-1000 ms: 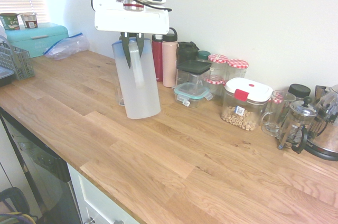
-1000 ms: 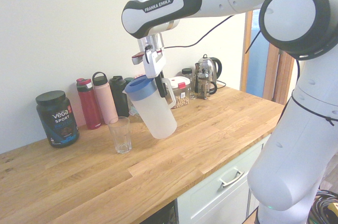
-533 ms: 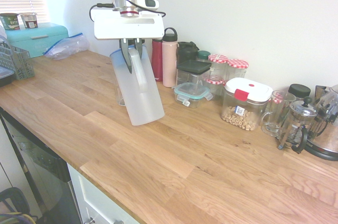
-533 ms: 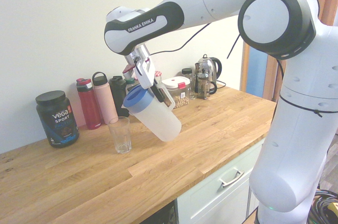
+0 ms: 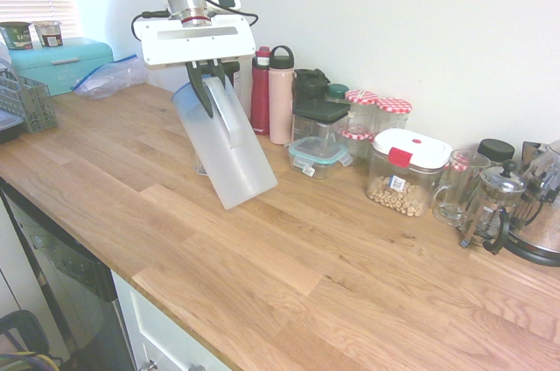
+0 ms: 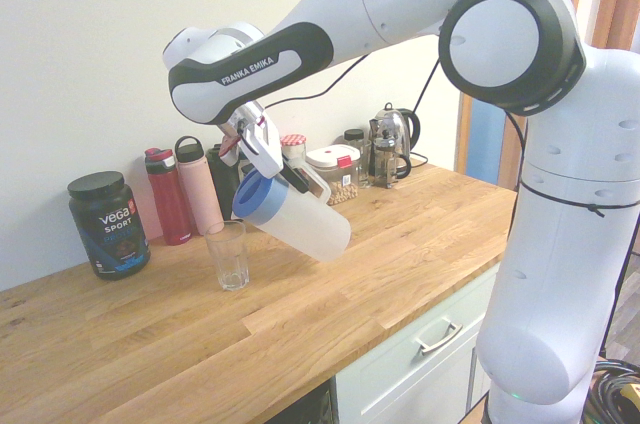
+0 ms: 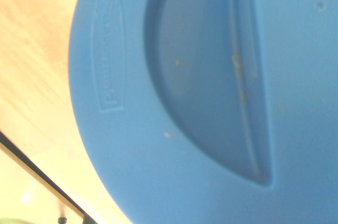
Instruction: Pour me some water
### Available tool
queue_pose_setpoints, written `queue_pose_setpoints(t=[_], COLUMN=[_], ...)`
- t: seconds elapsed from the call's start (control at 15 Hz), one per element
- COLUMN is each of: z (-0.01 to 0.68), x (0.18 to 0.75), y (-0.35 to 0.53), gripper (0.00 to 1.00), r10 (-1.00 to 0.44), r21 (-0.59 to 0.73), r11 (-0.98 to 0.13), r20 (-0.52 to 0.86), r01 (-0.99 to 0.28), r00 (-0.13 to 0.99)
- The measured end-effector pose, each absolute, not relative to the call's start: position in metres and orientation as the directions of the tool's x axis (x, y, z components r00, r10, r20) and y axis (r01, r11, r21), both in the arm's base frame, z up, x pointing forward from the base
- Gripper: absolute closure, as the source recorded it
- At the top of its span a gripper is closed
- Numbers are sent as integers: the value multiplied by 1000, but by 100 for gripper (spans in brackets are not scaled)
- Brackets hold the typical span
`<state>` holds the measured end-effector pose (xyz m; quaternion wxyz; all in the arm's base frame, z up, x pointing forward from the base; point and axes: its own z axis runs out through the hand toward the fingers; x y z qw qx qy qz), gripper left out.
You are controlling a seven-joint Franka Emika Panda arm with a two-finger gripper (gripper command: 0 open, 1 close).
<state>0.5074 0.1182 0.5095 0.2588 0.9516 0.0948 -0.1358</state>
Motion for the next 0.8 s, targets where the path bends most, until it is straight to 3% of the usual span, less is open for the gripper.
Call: queue_pose_setpoints(t=[0.8], z=[511], x=[533], y=[132], gripper=[100], r10=[87], r21=[522], r11=[-811], r20=[-340], r01=[264], r00=[937])
